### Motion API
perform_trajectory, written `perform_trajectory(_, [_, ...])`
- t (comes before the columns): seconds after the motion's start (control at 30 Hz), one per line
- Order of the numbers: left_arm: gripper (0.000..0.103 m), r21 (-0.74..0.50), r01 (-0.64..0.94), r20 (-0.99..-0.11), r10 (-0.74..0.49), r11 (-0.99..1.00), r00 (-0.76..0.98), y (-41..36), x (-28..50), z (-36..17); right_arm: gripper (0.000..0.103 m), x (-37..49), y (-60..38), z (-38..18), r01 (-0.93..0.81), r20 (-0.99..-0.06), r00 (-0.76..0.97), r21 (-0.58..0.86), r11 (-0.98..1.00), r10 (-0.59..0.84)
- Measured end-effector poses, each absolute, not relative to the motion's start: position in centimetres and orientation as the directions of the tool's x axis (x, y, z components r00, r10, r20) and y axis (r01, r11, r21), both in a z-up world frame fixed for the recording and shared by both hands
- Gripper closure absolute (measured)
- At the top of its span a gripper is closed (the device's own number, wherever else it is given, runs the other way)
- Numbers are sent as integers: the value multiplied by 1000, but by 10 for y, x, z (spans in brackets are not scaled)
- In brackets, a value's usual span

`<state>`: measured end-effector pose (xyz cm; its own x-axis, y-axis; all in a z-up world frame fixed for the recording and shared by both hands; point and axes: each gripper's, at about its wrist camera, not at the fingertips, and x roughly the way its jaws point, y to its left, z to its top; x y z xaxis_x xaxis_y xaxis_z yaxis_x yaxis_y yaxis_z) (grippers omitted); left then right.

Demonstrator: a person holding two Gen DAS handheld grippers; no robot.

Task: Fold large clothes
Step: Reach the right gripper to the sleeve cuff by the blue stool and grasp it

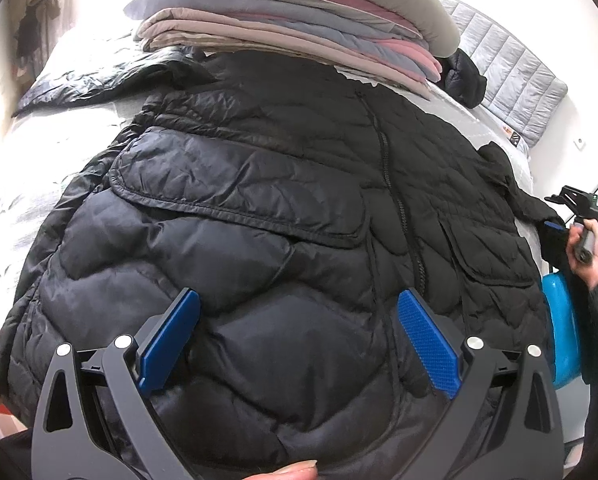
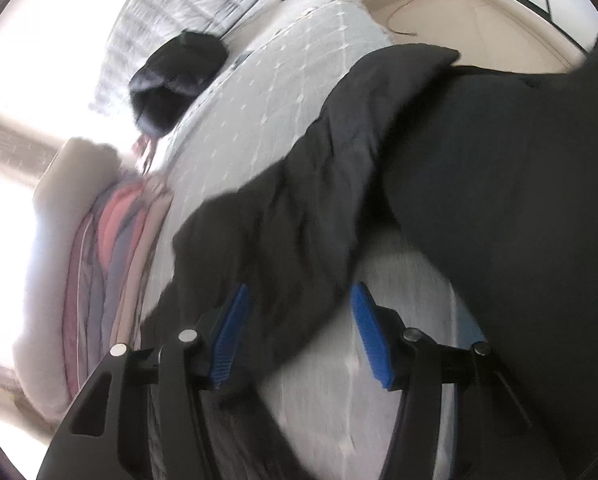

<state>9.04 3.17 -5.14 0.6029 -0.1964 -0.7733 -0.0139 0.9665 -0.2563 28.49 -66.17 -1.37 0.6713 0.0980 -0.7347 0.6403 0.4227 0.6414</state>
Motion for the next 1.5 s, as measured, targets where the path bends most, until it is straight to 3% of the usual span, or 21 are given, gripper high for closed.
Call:
perform_trajectory(0.13, [7,-256,-26,-787,-193,966,586,36,97,-58,53,293,-687,-36,648,-704,705,690,323,87])
perform_trajectory(0.37, [7,-244,-25,-793,-185,969,581,35,102,-62,75,303,-698,-45,612,-659,749,728,309,68])
perform_trajectory(0.47, [7,-245,-20,-793,-189,969,579,36,102,-64,76,304,-698,-28,559,-616,785,748,358,61])
perform_trajectory(0.6, [7,-244,-16,-794,-190,970,577,37,102,-67,86,311,-712,-9,592,-678,734,670,448,45])
perform_trajectory(0.73, [7,-237,-14,-796,-186,971,576,36,104,-68,84,324,-727,-25,663,-747,659,633,399,91])
perform_trajectory(0.8, [7,-240,-15,-795,-187,971,577,36,104,-68,72,325,-737,-35,684,-753,654,631,366,75])
perform_trajectory(0.9, [7,-237,-14,-795,-185,972,578,36,104,-69,75,328,-745,-45,701,-760,648,620,352,49])
perform_trajectory(0.93, [7,-235,-14,-795,-184,972,578,35,104,-69,83,328,-745,-45,696,-754,656,624,355,38])
perform_trajectory(0.97, [7,-234,-14,-795,-183,972,579,36,105,-69,96,327,-744,-43,684,-741,671,630,369,22])
perform_trajectory(1.0, [7,-232,-14,-794,-181,973,581,35,105,-69,98,326,-742,-37,664,-722,692,638,390,1])
perform_trajectory(1.1, [7,-228,-14,-794,-178,974,581,34,106,-70,99,315,-736,-14,594,-637,769,674,439,-62])
perform_trajectory(1.2, [7,-234,-12,-791,-183,972,584,35,106,-69,99,286,-724,23,479,-470,869,718,506,-156])
perform_trajectory(1.23, [7,-237,-11,-790,-186,971,584,36,106,-69,99,283,-720,27,479,-462,870,708,520,-173])
perform_trajectory(1.37, [7,-231,-8,-791,-183,973,584,36,105,-69,99,283,-734,-1,605,-603,780,660,445,-165])
perform_trajectory(1.5, [7,-241,-9,-789,-190,970,584,39,107,-67,99,290,-731,0,632,-630,756,632,448,-177])
